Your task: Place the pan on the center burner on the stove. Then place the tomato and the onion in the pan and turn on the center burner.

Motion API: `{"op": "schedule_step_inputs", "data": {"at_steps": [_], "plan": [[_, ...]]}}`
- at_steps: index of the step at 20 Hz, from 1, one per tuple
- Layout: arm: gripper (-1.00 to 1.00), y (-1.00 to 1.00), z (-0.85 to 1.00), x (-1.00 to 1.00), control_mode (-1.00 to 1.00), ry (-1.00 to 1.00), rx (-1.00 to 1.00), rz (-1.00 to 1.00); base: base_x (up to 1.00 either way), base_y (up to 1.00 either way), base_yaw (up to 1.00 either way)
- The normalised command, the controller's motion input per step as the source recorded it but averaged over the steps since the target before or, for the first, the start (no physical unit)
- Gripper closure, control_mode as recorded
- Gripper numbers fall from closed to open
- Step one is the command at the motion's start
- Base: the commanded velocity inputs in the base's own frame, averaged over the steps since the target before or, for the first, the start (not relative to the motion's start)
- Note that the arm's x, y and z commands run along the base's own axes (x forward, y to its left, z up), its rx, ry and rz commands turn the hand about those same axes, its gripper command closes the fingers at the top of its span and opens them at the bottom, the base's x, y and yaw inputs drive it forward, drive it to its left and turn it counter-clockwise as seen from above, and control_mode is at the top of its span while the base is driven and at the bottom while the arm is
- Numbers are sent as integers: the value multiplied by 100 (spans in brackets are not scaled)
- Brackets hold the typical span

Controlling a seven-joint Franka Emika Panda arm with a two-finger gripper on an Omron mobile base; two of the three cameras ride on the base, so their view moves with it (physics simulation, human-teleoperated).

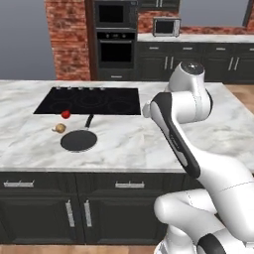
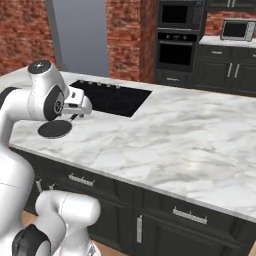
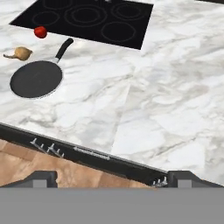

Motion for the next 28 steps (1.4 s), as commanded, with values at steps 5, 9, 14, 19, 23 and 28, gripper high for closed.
{"op": "schedule_step_inputs", "data": {"at_steps": [5,9,14,19,23,28], "plan": [[-100,0,0,0,100,0,0,0,4,67,-23],[-100,0,0,0,100,0,0,0,10,72,-24],[-100,0,0,0,100,0,0,0,18,60,-23],[-100,0,0,0,100,0,0,0,35,37,-19],[-100,0,0,0,100,0,0,0,46,25,-16],[-100,0,0,0,100,0,0,0,35,31,-14]]}}
